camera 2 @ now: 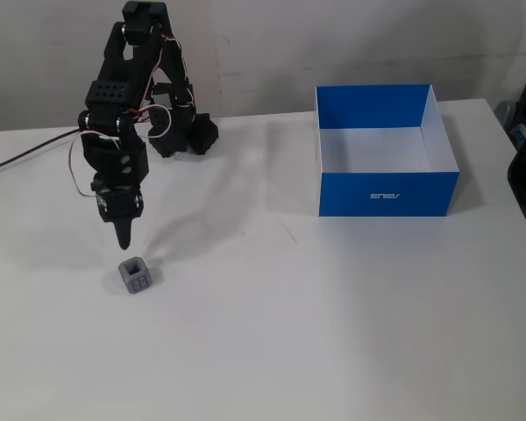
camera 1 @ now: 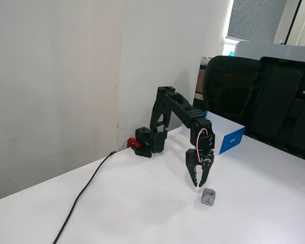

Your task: Grasp the gray block and put it in the box.

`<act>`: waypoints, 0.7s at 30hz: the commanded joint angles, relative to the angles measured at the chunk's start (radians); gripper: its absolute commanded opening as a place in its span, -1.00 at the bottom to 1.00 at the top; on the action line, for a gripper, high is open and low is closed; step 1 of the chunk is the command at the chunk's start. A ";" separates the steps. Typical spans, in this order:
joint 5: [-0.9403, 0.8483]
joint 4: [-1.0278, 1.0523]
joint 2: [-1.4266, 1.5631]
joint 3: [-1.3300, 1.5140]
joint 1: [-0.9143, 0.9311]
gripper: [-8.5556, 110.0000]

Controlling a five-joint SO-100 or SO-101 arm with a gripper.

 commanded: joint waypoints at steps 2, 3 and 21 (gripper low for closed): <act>0.000 0.008 -0.011 -0.117 -0.008 -0.83; 0.002 0.012 -0.018 -0.130 -0.008 -0.83; 0.012 0.055 -0.083 -0.207 0.029 -0.49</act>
